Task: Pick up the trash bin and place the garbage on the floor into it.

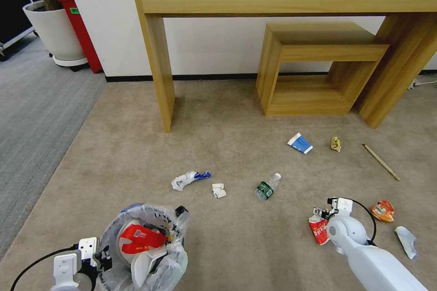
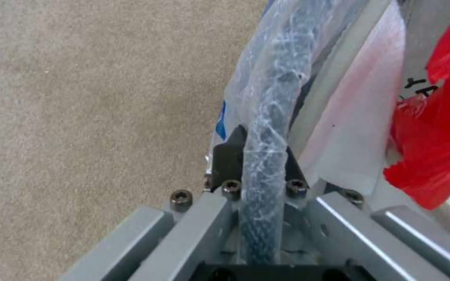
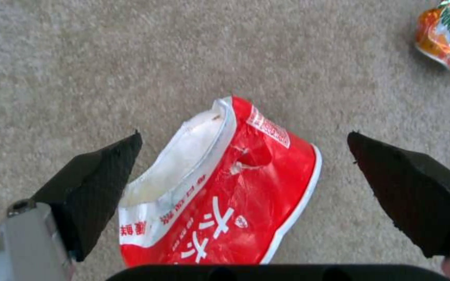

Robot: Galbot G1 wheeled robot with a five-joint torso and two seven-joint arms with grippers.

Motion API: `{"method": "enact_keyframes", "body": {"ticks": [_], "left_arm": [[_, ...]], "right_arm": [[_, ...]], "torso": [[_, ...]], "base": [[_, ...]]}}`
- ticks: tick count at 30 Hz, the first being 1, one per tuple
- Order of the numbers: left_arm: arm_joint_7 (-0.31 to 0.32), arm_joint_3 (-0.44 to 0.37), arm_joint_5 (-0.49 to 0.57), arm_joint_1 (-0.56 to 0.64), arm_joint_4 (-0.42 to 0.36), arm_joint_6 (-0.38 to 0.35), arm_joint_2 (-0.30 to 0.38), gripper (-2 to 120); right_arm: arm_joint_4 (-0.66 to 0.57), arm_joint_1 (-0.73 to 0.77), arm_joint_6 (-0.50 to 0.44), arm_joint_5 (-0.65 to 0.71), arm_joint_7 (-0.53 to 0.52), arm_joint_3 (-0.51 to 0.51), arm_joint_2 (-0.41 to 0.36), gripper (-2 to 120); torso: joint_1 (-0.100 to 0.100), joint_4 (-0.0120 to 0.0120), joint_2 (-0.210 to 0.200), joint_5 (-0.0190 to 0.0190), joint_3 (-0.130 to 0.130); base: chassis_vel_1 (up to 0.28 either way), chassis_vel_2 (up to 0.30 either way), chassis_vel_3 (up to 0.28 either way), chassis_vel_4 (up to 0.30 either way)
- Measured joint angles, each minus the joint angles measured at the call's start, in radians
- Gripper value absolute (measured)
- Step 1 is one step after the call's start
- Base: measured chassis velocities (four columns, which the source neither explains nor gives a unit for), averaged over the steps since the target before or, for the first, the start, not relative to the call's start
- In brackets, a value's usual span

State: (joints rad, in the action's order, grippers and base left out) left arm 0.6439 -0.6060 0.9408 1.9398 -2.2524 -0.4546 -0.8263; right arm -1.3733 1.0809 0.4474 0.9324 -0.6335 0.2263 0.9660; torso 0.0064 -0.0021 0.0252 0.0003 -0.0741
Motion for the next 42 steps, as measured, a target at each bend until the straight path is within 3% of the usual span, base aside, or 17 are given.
{"method": "enact_keyframes", "body": {"ticks": [19,31,34,36,38,42], "left_arm": [[0.029,-0.019,0.084,-0.01,-0.027,-0.005,0.046,0],[0.087,-0.045,0.237,-0.04,-0.065,0.006,0.082,0],[0.102,-0.059,0.288,-0.042,-0.08,0.01,0.096,0],[0.115,-0.074,0.334,-0.043,-0.097,0.013,0.109,0],[0.117,-0.077,0.341,-0.043,-0.101,0.014,0.11,0],[0.123,-0.088,0.362,-0.042,-0.113,0.017,0.112,0]], "right_arm": [[0.085,-0.019,-0.028,-0.053,0.021,-0.025,0.032,100],[0.129,-0.033,-0.046,-0.095,0.036,-0.039,0.053,99],[0.133,-0.035,-0.047,-0.101,0.033,-0.042,0.059,95],[0.141,-0.039,-0.051,-0.106,0.03,-0.046,0.061,82],[0.141,-0.039,-0.051,-0.107,0.03,-0.047,0.061,81],[0.144,-0.04,-0.054,-0.108,0.029,-0.049,0.062,63]], "torso": [[0.0,0.0,0.0,-0.0002,0.0],[0.0,0.0,0.0,-0.0002,0.0],[0.0,0.0,0.0,-0.0002,0.0],[0.0,0.0,0.0,-0.0002,0.0],[0.0,0.0,0.0,-0.0002,0.0],[0.0,0.0,0.0,-0.0002,0.0]], "base": [[0.0,0.0,0.0,0.0],[0.0,0.0,0.0,0.0],[0.0,0.0,0.0,0.0],[0.0,0.0,0.0,0.0],[0.0,0.0,0.0,0.0],[0.0,0.0,0.0,0.0]]}}
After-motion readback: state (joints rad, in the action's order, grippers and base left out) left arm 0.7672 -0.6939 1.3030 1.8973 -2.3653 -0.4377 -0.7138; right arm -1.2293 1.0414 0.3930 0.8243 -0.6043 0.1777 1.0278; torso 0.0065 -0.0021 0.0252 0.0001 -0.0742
